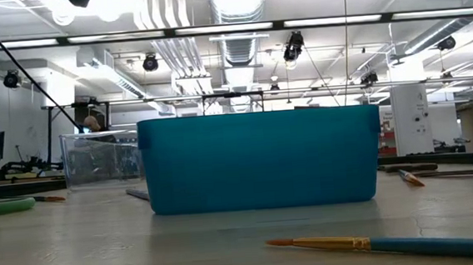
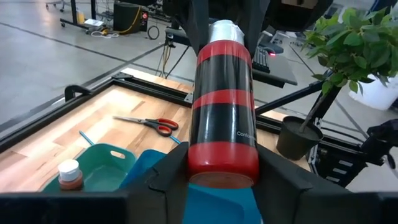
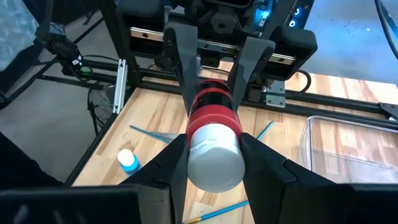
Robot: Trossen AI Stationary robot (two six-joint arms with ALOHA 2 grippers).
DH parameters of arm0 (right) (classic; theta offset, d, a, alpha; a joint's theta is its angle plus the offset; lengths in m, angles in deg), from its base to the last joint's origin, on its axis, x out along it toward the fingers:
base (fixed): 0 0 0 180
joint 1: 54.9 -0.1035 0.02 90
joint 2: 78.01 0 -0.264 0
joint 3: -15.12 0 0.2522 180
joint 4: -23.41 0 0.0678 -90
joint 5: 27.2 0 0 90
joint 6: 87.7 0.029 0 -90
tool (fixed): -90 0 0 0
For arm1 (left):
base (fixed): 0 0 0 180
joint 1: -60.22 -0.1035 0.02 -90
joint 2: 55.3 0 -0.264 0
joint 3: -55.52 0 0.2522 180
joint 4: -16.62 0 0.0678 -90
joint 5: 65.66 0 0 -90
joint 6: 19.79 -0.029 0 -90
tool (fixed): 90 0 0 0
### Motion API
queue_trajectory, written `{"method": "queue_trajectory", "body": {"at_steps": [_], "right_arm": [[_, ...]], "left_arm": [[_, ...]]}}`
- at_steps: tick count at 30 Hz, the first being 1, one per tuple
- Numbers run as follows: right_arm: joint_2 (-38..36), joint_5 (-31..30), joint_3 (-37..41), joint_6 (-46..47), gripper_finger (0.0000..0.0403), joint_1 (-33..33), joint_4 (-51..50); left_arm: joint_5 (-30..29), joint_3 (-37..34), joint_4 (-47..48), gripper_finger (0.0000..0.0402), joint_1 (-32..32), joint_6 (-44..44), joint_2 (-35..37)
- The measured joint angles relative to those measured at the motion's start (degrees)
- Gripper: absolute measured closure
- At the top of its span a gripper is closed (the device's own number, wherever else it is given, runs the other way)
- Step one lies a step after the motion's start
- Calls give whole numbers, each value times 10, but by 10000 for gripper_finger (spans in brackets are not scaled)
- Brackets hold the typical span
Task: Pick & Place Paint Supplies
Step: Put the red paint bottle into the green bin
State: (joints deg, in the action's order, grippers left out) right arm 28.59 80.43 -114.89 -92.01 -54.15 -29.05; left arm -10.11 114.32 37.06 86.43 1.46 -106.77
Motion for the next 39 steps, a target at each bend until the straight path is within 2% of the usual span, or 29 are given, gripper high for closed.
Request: {"method": "queue_trajectory", "body": {"at_steps": [8, 13, 25, 35, 39], "right_arm": [[0, -1, 1, -3, 291, -2, -3], [0, -1, 1, -3, 291, -1, -2], [0, -1, 1, 4, 291, -1, -4], [-9, 2, 0, 14, 291, -2, -17], [-24, 3, -3, 19, 291, -4, -19]], "left_arm": [[-24, 0, -4, 110, 0, 26, 0], [-19, 0, 7, 60, 0, 26, 0], [47, 1, 31, 49, 0, 40, 0], [99, 1, 261, 49, 1, 152, 0], [110, 0, 286, 50, 11, 147, 1]]}}
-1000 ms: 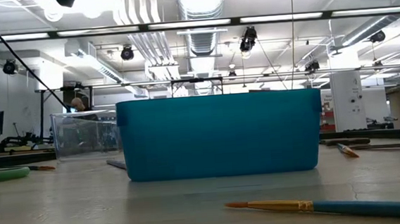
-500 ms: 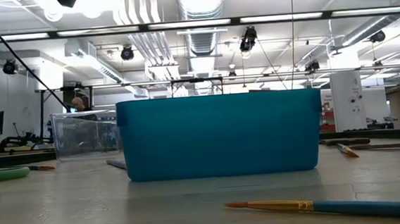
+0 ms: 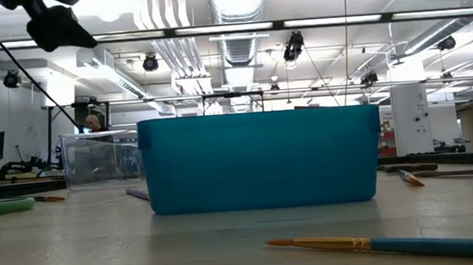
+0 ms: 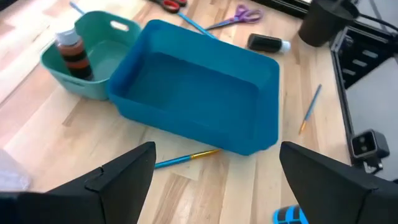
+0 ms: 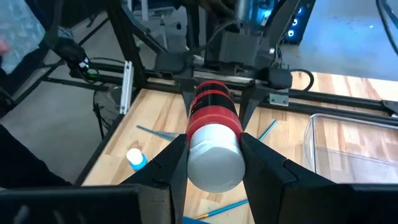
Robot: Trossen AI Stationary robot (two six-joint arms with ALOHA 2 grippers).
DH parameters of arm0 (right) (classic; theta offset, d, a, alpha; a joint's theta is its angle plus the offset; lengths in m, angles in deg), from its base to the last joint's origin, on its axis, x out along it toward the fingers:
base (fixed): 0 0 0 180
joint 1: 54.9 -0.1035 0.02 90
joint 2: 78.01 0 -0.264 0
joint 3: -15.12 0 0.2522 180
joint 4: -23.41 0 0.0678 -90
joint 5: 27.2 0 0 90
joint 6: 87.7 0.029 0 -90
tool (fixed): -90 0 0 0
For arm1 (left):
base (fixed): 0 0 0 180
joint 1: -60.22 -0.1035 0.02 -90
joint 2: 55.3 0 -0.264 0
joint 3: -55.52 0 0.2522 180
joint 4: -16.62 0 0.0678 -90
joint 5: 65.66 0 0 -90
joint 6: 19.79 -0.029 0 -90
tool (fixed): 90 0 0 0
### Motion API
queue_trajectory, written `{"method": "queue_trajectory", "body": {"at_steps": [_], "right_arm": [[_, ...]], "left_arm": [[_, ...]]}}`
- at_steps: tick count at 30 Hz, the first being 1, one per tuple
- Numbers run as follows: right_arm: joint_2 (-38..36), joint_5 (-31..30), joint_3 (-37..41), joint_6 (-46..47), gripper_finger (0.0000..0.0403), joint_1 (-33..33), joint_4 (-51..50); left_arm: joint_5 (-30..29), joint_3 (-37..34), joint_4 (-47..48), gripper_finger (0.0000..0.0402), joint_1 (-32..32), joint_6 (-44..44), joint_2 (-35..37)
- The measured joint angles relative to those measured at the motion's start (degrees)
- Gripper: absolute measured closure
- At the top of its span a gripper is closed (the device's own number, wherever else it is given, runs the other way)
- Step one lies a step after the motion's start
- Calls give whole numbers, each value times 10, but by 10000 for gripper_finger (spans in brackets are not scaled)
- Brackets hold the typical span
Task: Pick & Place Paint Supplies
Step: Put the red paint bottle into the green bin
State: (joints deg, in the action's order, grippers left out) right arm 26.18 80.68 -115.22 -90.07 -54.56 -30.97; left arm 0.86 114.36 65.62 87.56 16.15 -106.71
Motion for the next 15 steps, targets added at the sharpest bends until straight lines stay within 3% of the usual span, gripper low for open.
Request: {"method": "queue_trajectory", "body": {"at_steps": [6, 15], "right_arm": [[-44, -2, -1, 33, 291, 0, -68], [-92, -63, 0, 97, 291, -14, -230]], "left_arm": [[-19, -5, 10, 59, 16, -3, 28], [-96, -38, -26, 101, 20, -40, 124]]}}
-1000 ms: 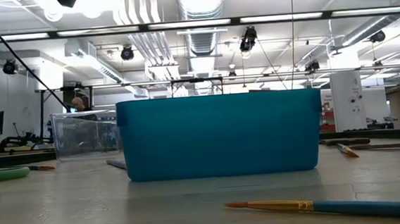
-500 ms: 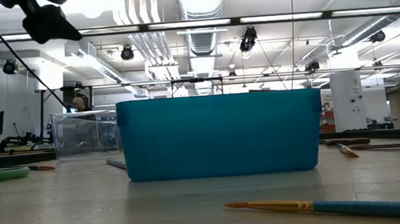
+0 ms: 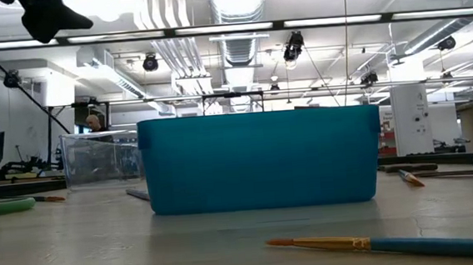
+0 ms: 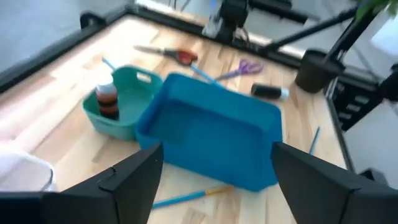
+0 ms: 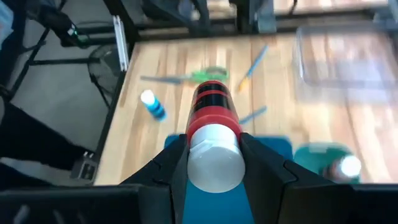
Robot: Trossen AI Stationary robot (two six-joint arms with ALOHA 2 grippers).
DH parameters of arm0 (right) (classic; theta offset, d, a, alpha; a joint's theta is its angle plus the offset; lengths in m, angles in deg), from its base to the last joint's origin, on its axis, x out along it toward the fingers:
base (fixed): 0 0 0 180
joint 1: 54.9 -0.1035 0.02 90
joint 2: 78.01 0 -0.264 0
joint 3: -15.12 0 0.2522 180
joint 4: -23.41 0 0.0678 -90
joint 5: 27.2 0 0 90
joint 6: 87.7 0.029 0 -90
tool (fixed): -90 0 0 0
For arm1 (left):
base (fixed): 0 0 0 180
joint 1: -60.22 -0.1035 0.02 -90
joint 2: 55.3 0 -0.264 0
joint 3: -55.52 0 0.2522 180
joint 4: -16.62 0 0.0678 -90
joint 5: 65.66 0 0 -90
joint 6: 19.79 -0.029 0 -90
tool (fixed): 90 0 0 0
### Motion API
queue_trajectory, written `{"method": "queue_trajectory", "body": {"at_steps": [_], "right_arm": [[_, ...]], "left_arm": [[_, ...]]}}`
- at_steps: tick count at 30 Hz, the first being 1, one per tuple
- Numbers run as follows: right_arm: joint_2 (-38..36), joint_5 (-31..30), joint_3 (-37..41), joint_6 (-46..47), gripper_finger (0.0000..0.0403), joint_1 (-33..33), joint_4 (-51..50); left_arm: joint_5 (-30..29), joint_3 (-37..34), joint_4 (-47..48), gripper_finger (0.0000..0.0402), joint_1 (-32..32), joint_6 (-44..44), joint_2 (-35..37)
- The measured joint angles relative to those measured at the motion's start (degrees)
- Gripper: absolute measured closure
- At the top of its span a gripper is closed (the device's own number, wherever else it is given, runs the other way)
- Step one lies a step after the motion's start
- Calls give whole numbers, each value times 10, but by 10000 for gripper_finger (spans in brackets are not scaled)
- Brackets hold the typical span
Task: Pick & Place Paint Supplies
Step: Put the red paint bottle into the green bin
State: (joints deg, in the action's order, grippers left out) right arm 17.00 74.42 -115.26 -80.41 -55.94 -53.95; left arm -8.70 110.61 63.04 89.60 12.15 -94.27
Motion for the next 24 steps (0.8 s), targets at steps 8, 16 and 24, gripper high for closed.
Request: {"method": "queue_trajectory", "body": {"at_steps": [8, 16, 24], "right_arm": [[-4, -47, 0, 73, 291, 5, -68], [23, -81, 0, 121, 291, 51, -117], [54, -58, 0, 117, 291, 124, -148]], "left_arm": [[-49, -87, -111, 116, 0, -83, 97], [-74, -164, -193, 116, -1, -127, 209], [-75, -154, -198, 116, -1, -178, 233]]}}
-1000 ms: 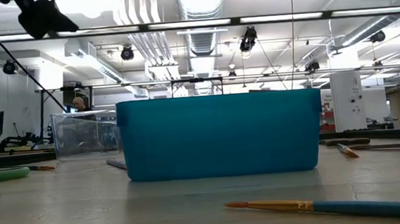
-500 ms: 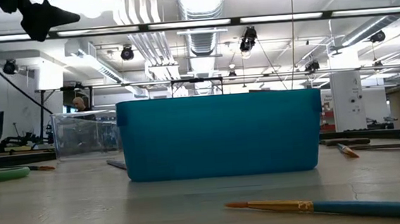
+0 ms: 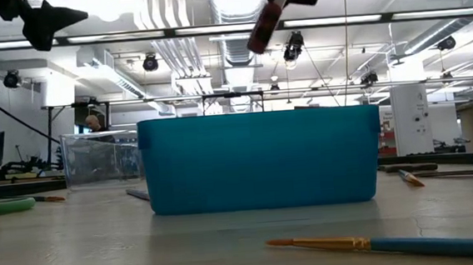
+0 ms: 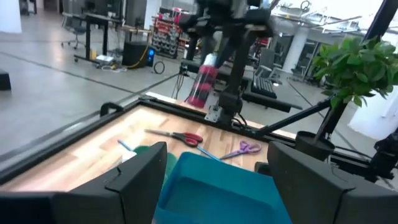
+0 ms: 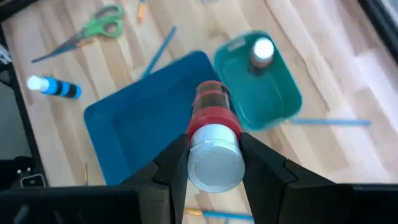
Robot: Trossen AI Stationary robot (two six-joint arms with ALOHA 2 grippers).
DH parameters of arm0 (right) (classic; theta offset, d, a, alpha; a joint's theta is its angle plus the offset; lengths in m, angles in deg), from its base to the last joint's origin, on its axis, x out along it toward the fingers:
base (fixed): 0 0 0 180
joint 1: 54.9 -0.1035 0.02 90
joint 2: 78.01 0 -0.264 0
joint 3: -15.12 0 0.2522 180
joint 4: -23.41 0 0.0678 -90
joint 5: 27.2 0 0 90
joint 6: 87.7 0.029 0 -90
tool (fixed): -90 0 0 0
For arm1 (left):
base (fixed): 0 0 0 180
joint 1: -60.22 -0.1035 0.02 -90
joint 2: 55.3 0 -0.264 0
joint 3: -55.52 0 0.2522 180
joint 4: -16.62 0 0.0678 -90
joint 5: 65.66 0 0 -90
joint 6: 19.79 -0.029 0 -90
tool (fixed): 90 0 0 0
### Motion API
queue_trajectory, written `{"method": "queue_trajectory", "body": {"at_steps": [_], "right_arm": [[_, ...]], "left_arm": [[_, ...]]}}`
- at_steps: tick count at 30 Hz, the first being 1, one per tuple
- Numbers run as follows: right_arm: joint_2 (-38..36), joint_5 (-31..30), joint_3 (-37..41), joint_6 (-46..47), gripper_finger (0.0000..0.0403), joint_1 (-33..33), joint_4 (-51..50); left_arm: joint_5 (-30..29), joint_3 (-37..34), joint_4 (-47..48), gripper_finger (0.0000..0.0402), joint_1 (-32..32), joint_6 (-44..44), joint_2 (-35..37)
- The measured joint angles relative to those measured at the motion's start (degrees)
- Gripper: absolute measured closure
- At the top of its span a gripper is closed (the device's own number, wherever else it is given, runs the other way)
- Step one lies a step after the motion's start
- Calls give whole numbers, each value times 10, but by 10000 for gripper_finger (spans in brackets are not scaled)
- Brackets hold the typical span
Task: Pick & Place Paint Supplies
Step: Put the red paint bottle into the green bin
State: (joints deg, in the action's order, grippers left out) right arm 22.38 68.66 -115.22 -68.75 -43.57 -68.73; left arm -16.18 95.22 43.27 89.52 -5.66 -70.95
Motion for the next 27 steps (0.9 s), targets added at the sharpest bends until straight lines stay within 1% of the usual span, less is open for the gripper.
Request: {"method": "queue_trajectory", "body": {"at_steps": [4, 6, 9, 14, 19, 27], "right_arm": [[25, 49, 0, 2, 291, 55, -23], [37, 62, 0, 2, 291, 76, -28], [60, 76, 0, 4, 291, 91, -31], [109, 74, -1, -5, 291, 98, -29], [160, 57, -14, -22, 291, 97, -27], [237, 22, -86, -40, 291, 97, -53]], "left_arm": [[0, 11, 0, 116, 0, -7, -6], [0, 13, 0, 116, 0, -7, -6], [0, 14, 1, 116, 0, -7, -6], [0, 15, 1, 116, 0, -7, -7], [0, 15, 2, 116, 0, -7, -7], [0, 15, 2, 116, 0, -6, -7]]}}
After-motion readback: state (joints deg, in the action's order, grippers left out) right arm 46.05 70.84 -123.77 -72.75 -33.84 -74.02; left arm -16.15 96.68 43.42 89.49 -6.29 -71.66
